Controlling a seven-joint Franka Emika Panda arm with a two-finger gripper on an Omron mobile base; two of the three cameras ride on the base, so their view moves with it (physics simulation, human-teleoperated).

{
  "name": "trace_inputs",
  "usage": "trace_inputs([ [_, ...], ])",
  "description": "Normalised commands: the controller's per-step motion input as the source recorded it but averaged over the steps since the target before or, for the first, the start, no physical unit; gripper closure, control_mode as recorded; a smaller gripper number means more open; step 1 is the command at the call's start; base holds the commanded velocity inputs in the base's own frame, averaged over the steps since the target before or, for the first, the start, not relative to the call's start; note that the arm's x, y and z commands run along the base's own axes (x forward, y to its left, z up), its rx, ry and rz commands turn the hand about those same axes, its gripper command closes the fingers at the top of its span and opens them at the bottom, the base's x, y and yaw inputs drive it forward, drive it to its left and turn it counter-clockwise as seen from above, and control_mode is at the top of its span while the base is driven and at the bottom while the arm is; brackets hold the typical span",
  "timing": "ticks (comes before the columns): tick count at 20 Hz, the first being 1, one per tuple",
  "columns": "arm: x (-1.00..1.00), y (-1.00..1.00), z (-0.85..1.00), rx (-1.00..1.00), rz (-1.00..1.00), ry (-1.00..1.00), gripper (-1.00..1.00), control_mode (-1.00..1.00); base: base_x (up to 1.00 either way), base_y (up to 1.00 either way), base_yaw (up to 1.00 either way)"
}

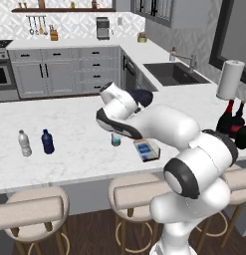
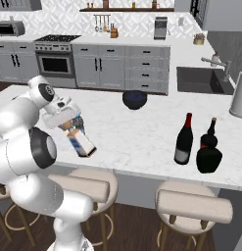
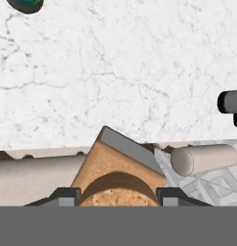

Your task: Move the plastic bottles in the middle to the plastics group, and the glass bottles in the middle to the glass group.

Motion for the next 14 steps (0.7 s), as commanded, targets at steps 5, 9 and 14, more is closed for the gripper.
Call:
trace_inputs([
  [5,0.12,-1.0,0.0,-0.04,-0.04,0.01,1.0,-1.0,0.0,0.0,0.0],
  [9,0.22,-1.0,0.0,0.0,0.0,-0.02,1.0,-1.0,0.0,0.0,0.0],
  [14,0.25,-1.0,0.0,0.0,0.03,-0.08,1.0,-1.0,0.0,0.0,0.0],
])
